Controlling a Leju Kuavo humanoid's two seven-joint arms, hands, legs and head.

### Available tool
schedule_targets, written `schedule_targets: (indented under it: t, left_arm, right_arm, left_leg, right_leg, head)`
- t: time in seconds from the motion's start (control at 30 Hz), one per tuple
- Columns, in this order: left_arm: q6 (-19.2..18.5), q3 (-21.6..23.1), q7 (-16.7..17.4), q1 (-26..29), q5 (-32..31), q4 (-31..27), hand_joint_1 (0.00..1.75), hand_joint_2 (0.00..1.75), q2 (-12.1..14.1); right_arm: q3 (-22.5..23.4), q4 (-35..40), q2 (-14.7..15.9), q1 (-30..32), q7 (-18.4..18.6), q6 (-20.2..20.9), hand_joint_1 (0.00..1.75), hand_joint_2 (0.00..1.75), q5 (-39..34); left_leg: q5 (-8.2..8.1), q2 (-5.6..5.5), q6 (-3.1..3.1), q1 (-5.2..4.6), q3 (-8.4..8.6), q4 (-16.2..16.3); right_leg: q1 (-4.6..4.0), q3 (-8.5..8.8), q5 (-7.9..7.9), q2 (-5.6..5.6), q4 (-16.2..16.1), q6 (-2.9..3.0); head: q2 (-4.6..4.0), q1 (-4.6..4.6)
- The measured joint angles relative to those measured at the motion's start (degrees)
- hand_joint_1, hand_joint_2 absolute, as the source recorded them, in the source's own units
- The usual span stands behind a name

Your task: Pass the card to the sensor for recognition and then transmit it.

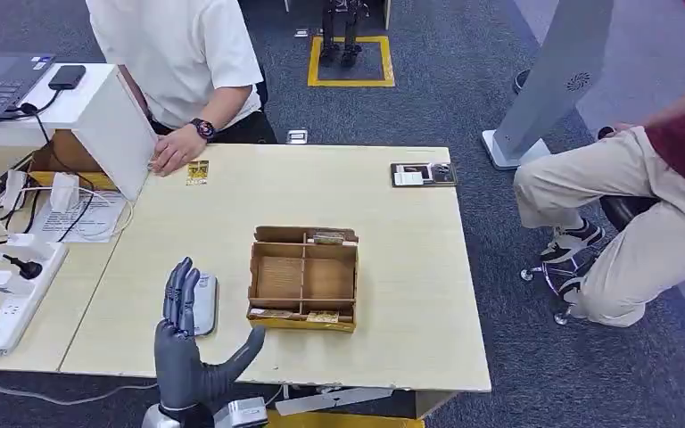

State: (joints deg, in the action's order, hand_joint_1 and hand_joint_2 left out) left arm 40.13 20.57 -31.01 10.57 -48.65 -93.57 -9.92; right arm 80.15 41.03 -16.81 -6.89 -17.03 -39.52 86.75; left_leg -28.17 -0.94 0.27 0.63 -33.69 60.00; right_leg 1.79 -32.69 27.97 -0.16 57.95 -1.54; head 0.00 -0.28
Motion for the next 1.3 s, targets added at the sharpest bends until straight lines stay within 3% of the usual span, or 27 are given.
schedule_targets:
  t: [0.13, 0.23, 0.63, 0.87, 1.3]
  left_arm:
    - [-0.6, 3.7, 6.3, -1.5, 0.6, 2.3, 0.00, 1.75, 2.7]
    - [-0.6, 5.9, 9.0, -2.4, 0.7, 4.1, 0.00, 1.75, 4.5]
    - [-1.1, 8.4, 13.8, -4.2, 1.0, 8.7, 0.00, 1.75, 7.5]
    - [-0.4, 8.4, 15.2, -4.8, -2.3, 10.3, 0.00, 1.75, 7.6]
    - [-0.4, 3.0, 16.0, -4.9, -4.9, 14.2, 0.00, 1.75, 4.7]
  right_arm:
    - [0.0, 0.0, 0.0, 0.1, -0.3, 0.0, 0.00, 1.75, -0.4]
    - [0.0, 0.0, 0.0, 0.2, -0.5, 0.0, 0.00, 1.75, -0.4]
    - [0.3, -0.1, 0.0, 0.3, -0.5, 0.0, 0.00, 1.75, -0.2]
    - [0.3, -0.2, 0.0, 0.3, -0.3, 0.0, 0.00, 1.75, 0.3]
    - [0.3, -0.4, 0.0, 0.4, 0.7, 0.0, 0.00, 1.75, 0.5]
  left_leg:
    - [0.00, 0.00, 0.00, 0.00, 0.00, 0.0]
    - [0.00, 0.00, 0.00, 0.00, 0.00, 0.0]
    - [0.00, 0.01, 0.00, 0.00, -0.02, 0.0]
    - [0.00, 0.00, 0.00, 0.00, -0.02, 0.0]
    - [0.00, 0.00, 0.00, 0.00, -0.03, 0.0]
  right_leg:
    - [0.00, 0.00, 0.00, 0.01, 0.0, 0.00]
    - [0.00, 0.00, 0.00, 0.01, 0.0, 0.00]
    - [0.00, -0.02, 0.00, 0.01, 0.0, 0.00]
    - [0.00, -0.01, 0.00, 0.01, 0.0, 0.00]
    - [0.00, -0.01, 0.00, 0.00, 0.0, 0.00]
  head:
    - [0.00, 0.00]
    - [0.00, 0.00]
    - [0.00, 0.00]
    - [0.02, 0.00]
    - [0.00, 0.00]
